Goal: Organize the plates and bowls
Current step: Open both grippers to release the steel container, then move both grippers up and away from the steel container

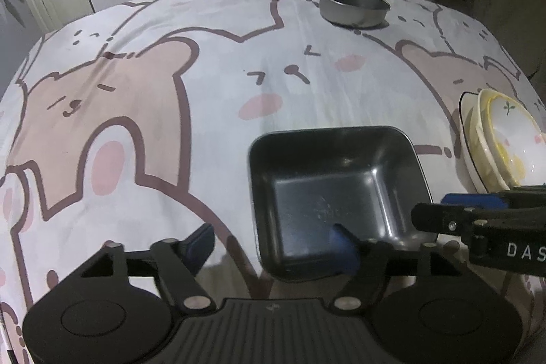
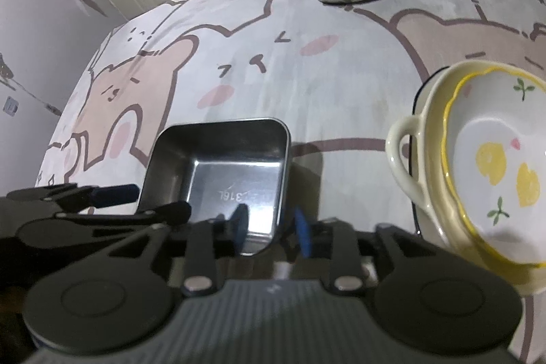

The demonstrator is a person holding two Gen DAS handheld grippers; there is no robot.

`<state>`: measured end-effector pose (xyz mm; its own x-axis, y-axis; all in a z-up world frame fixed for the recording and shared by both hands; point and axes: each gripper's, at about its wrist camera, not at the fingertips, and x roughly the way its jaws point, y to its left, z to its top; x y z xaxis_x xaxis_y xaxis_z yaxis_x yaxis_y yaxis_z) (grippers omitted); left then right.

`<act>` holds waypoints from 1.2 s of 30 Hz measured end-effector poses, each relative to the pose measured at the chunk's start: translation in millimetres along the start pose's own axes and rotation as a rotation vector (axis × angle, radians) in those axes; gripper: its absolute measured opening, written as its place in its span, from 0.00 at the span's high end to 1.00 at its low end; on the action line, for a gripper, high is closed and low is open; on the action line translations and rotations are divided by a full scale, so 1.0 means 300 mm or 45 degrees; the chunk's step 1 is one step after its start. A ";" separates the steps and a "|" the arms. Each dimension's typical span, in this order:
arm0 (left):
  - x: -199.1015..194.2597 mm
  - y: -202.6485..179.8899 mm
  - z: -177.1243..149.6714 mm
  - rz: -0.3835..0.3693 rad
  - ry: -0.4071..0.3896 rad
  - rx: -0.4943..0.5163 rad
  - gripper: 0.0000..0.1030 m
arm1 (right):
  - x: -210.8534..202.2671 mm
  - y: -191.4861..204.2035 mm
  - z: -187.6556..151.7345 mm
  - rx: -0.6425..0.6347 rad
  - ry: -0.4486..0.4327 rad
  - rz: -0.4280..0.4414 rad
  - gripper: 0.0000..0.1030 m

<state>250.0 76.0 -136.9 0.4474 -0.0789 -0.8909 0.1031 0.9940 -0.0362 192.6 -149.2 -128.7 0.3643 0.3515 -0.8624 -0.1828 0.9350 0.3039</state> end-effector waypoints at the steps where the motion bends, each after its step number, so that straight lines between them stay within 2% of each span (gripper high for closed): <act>1: -0.008 0.004 -0.001 0.004 -0.009 -0.004 0.22 | -0.004 0.001 -0.001 -0.005 -0.004 -0.007 0.56; 7: -0.075 0.051 -0.003 0.014 -0.111 -0.049 0.04 | -0.057 0.014 -0.006 -0.076 -0.059 -0.026 0.34; 10: -0.113 0.074 0.002 0.015 -0.180 -0.085 0.00 | -0.116 0.017 0.003 -0.106 -0.143 -0.027 0.25; 11: -0.125 0.077 0.004 0.018 -0.202 -0.091 0.00 | -0.137 0.015 0.008 -0.109 -0.173 -0.031 0.18; 16: -0.168 0.077 0.039 0.018 -0.297 -0.115 0.00 | -0.240 -0.024 0.052 -0.126 -0.336 -0.039 0.00; 24: -0.188 0.013 0.152 0.007 -0.502 -0.163 0.00 | -0.325 -0.161 0.177 -0.074 -0.478 -0.077 0.00; 30: -0.139 -0.053 0.272 -0.047 -0.573 -0.207 0.00 | -0.314 -0.270 0.288 -0.016 -0.587 -0.119 0.00; 36: -0.045 -0.108 0.422 -0.050 -0.622 -0.248 0.00 | -0.259 -0.404 0.432 0.093 -0.601 -0.147 0.00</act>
<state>353.1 35.3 -66.3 0.8133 -0.0966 -0.5738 -0.0177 0.9816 -0.1903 304.8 -284.0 -46.0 0.7557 0.2125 -0.6195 -0.0586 0.9640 0.2592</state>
